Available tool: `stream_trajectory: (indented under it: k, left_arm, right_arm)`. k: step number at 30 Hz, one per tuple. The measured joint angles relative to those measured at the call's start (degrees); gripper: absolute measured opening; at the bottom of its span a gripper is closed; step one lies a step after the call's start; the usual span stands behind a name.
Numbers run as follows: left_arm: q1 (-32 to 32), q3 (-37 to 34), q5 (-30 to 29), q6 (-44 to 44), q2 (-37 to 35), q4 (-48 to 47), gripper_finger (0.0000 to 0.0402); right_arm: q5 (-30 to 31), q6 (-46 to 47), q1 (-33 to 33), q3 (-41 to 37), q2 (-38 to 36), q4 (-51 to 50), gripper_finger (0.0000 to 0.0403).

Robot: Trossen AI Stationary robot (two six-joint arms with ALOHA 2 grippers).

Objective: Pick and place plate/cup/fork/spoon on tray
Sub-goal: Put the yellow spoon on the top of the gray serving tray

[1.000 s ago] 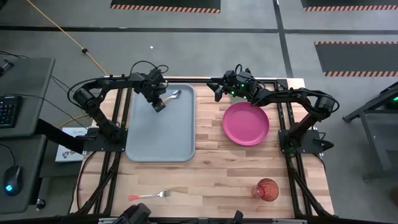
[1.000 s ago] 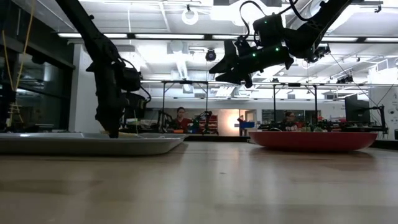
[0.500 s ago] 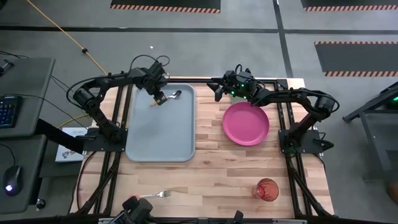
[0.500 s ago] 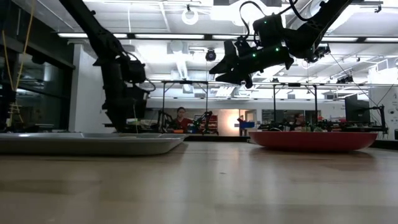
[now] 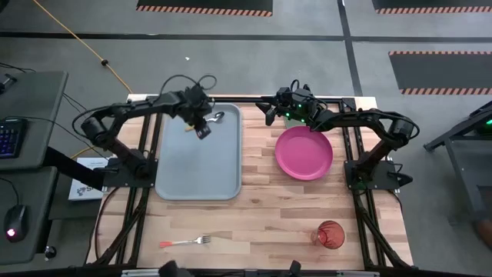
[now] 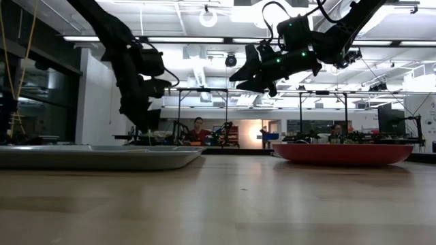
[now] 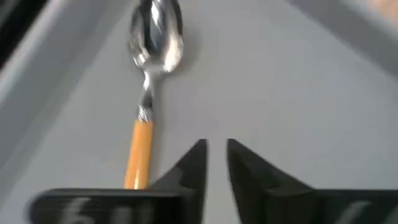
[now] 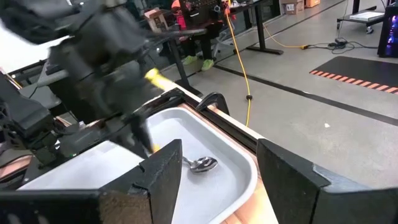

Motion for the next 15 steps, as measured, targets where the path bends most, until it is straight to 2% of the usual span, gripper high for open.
stream_trajectory:
  k: [2,8,15]
  left_arm:
    - [-2.1,-3.27,-2.96,-2.5,-2.29,0.55,0.0009]
    - [-3.98,-9.6,-9.75,-7.6,-4.56,3.37,0.0002]
    - [-0.04,-9.74,-10.64,-8.61,-4.56,3.41,0.0001]
  right_arm:
    - [0.0,0.0,0.0,0.0,0.02,-0.02,0.02]
    - [0.0,0.0,0.01,0.0,0.02,-0.28,0.02]
    - [0.0,0.09,0.0,0.0,0.02,-0.52,0.02]
